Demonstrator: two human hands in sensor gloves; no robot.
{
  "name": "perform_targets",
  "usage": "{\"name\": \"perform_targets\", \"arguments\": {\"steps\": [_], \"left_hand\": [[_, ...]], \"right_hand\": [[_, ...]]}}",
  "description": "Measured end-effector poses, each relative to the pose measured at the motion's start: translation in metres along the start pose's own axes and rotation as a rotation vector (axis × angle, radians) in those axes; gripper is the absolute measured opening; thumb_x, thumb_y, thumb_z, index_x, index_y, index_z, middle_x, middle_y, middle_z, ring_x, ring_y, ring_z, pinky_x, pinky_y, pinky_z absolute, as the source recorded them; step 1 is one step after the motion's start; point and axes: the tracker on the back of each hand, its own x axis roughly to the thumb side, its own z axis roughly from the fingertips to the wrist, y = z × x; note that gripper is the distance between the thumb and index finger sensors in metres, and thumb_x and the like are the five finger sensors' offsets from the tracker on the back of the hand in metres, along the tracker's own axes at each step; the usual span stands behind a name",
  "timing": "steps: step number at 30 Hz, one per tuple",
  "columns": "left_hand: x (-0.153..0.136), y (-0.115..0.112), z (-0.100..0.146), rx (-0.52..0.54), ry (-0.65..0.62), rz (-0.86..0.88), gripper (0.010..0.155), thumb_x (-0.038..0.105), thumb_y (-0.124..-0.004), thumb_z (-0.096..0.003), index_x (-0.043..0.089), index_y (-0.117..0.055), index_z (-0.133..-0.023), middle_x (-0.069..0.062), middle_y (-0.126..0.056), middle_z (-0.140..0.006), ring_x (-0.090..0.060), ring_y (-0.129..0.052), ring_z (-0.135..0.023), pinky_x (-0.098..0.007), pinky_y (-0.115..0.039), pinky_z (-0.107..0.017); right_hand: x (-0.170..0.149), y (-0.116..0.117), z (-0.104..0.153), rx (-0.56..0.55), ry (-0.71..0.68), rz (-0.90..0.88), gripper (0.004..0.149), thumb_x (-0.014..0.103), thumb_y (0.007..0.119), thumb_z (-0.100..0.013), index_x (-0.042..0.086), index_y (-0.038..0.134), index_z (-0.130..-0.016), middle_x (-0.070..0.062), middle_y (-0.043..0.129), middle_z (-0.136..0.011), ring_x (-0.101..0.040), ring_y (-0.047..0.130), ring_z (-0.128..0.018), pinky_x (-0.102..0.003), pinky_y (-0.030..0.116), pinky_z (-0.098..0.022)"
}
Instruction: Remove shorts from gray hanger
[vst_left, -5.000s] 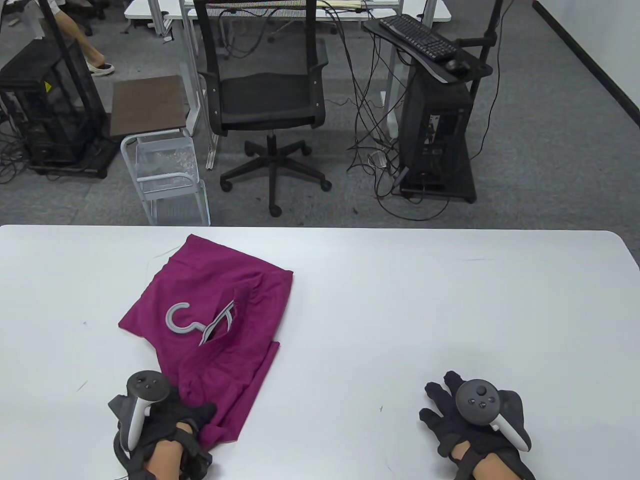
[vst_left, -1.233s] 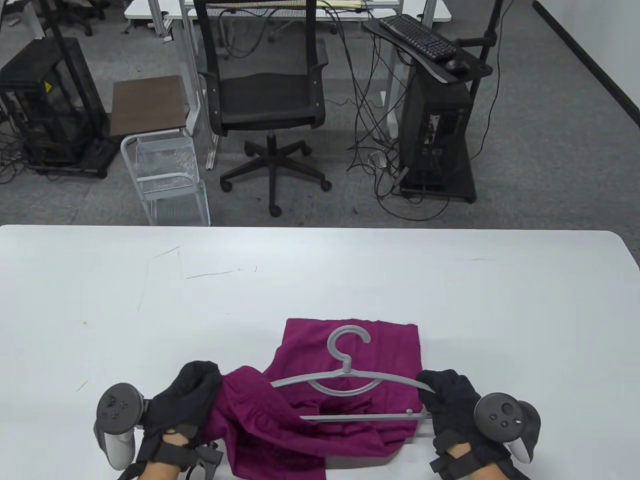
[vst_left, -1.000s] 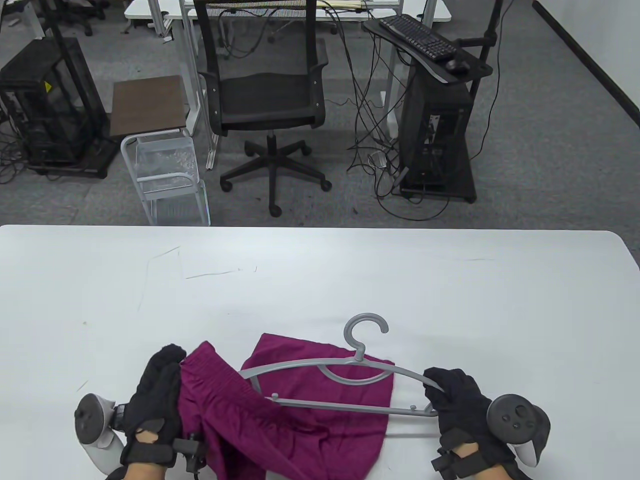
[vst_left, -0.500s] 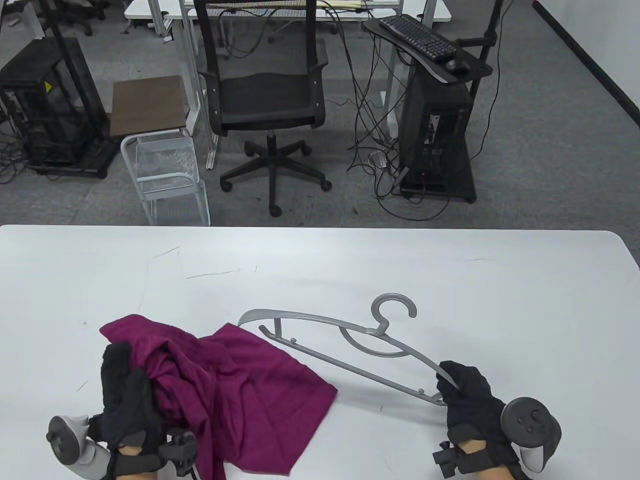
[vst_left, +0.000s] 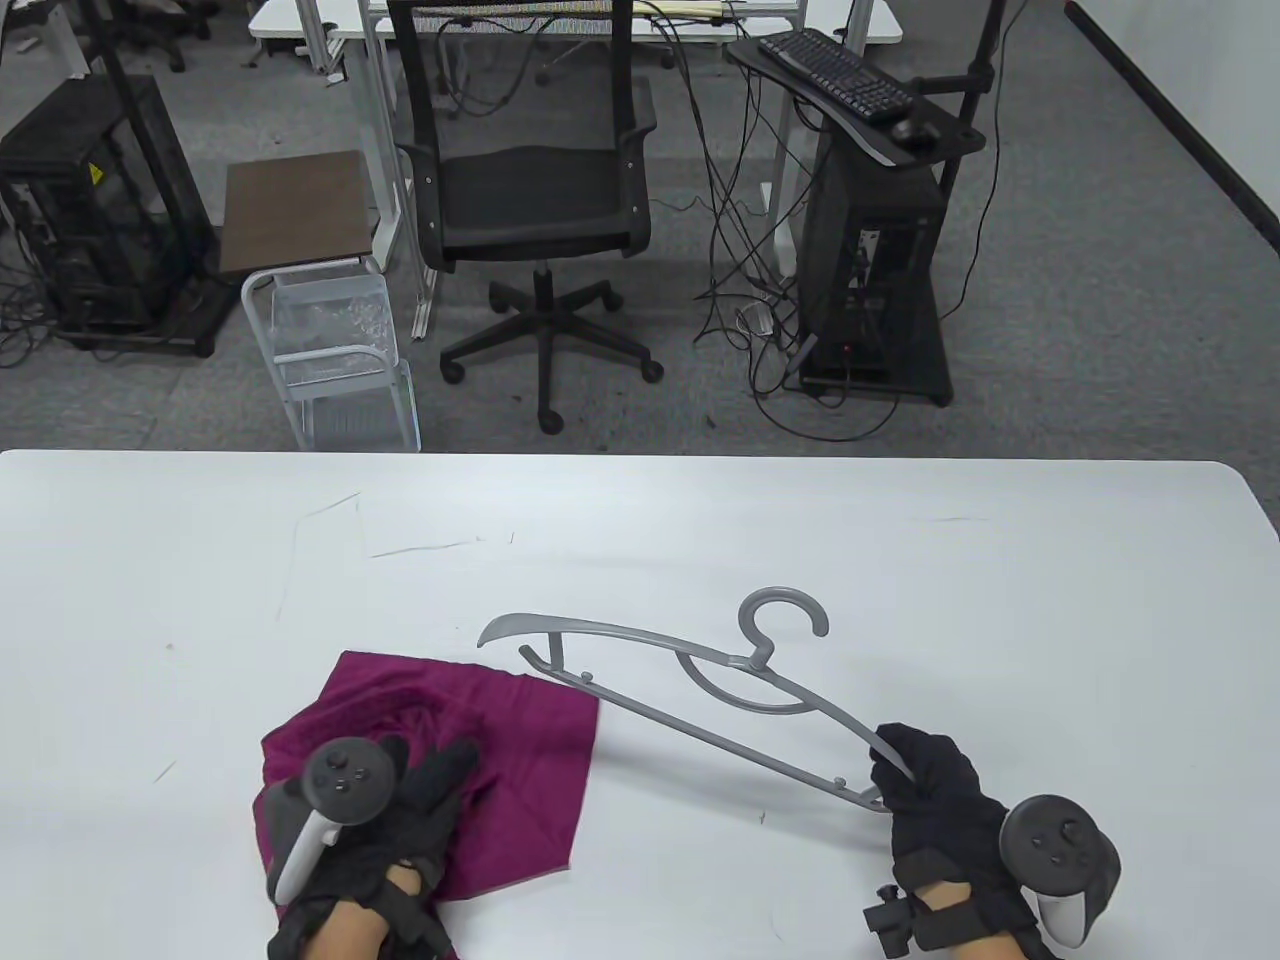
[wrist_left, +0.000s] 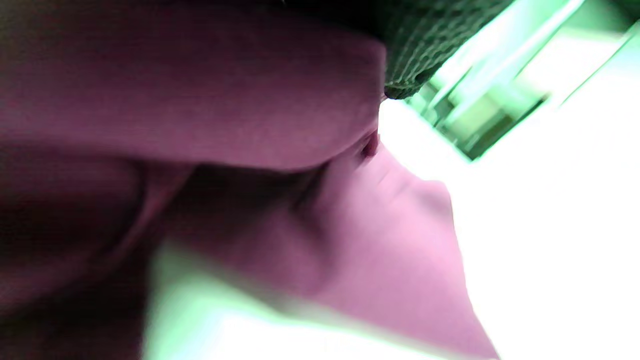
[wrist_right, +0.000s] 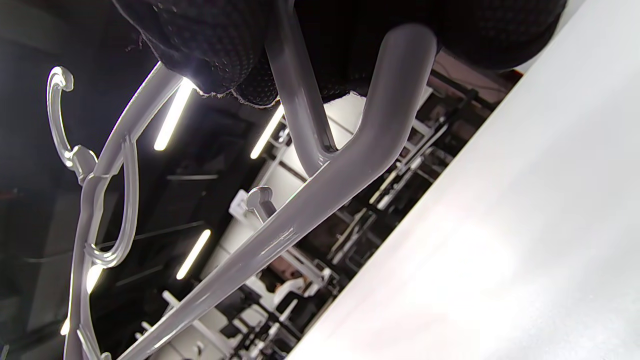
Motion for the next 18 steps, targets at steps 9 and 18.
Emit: {"name": "perform_targets", "arguments": {"steps": [9, 18], "left_hand": [[-0.005, 0.003, -0.003, -0.019, -0.047, 0.106, 0.069, 0.056, -0.083, -0.0377, 0.06, -0.057, -0.101, 0.022, -0.046, -0.117, -0.016, -0.013, -0.113, -0.055, -0.009, -0.077], [0.001, 0.052, 0.048, 0.287, -0.327, 0.479, 0.074, 0.063, -0.082, -0.0346, 0.047, -0.062, -0.104, 0.008, -0.056, -0.12, -0.041, -0.039, -0.116, -0.069, -0.03, -0.077]], "right_hand": [[0.0, 0.0, 0.0, 0.005, 0.006, 0.0, 0.049, 0.03, 0.081, -0.045, 0.019, 0.072, -0.091, -0.008, 0.081, -0.08, -0.038, 0.082, -0.062, -0.055, 0.076, -0.043], [-0.005, -0.007, 0.002, -0.014, 0.127, -0.051, 0.07, 0.007, 0.079, -0.044, 0.035, 0.054, -0.103, -0.014, 0.072, -0.092, -0.045, 0.078, -0.068, -0.054, 0.077, -0.041]]}}
